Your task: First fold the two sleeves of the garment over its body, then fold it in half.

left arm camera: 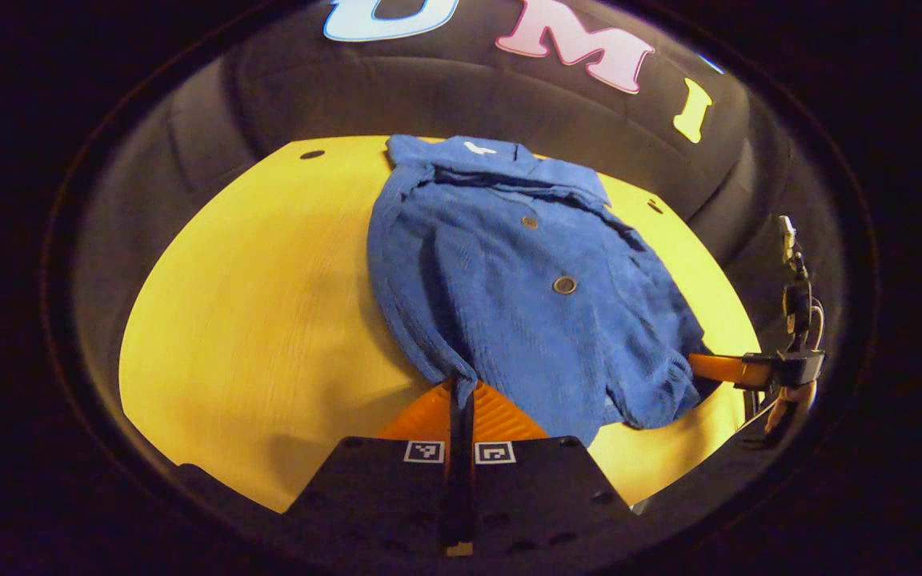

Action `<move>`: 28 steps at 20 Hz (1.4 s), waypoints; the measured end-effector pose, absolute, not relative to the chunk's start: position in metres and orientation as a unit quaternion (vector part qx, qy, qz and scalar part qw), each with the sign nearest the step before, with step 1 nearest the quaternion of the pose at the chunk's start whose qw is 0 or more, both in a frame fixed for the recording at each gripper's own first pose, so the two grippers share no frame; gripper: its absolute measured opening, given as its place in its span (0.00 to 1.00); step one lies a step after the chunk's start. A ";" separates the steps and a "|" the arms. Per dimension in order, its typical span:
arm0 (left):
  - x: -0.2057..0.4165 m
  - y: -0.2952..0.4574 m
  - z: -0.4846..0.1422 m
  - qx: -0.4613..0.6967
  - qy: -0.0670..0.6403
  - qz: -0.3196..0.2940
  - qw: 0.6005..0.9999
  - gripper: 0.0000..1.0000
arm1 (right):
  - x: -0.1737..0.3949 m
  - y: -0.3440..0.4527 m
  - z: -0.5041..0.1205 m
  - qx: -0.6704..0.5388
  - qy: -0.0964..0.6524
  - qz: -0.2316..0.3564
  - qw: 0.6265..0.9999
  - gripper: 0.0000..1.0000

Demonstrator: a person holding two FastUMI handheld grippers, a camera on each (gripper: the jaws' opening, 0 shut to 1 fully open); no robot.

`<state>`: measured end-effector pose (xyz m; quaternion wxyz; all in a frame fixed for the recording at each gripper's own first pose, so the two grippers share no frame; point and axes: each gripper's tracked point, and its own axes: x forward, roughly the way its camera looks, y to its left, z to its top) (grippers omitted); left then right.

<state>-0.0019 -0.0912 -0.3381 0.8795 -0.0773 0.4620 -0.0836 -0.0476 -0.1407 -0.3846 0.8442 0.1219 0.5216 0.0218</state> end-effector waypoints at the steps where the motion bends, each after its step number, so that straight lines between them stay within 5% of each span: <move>1: -0.001 -0.095 -0.332 -0.087 0.457 -0.092 0.880 0.00 | -0.045 -0.138 -0.376 0.130 0.514 0.026 0.847 0.01; 13: 0.111 -0.084 -0.255 -0.101 0.370 -0.109 0.917 0.00 | 0.095 -0.145 -0.283 0.129 0.385 0.039 0.913 0.01; 22: 0.282 -0.043 -0.211 -0.057 0.251 -0.069 0.964 0.00 | 0.265 -0.152 -0.231 0.144 0.269 0.053 0.951 0.00; 28: 0.436 -0.004 -0.208 -0.022 0.128 -0.021 0.991 0.00 | 0.405 -0.186 -0.238 0.118 0.192 0.003 0.974 0.00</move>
